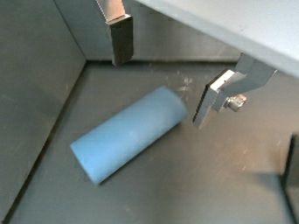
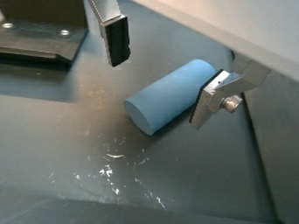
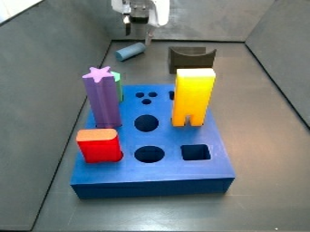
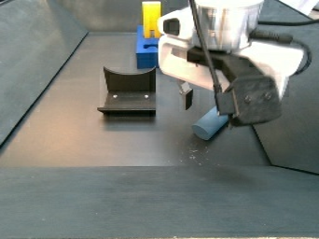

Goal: Pick up the oval object. Move up. Place the oval object on the fixture. Regrasp the oval object. Move to above the board. Insert the oval object.
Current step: Pick up the oval object.

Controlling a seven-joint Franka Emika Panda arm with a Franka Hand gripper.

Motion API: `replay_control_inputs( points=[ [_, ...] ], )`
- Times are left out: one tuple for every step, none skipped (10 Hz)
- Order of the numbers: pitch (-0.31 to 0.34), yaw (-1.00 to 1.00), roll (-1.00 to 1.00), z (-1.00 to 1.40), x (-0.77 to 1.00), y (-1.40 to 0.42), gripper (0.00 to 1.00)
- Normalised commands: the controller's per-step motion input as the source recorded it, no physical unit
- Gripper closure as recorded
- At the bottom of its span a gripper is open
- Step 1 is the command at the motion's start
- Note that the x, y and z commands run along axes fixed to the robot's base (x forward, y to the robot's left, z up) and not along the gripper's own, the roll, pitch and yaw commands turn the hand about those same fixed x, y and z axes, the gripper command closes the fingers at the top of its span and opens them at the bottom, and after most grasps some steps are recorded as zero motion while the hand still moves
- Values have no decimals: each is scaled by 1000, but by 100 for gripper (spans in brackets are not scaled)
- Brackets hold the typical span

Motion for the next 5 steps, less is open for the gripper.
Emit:
replay_control_inputs(
  points=[
    [-237, -329, -380, -289, 0, -289, 0],
    [-260, -409, -311, -380, 0, -317, 0],
    [-220, -389, -134, -683, 0, -171, 0],
    [-203, -297, 0, -774, -17, -49, 0],
    [-130, -266, 0, -563, 0, 0, 0]
  ],
)
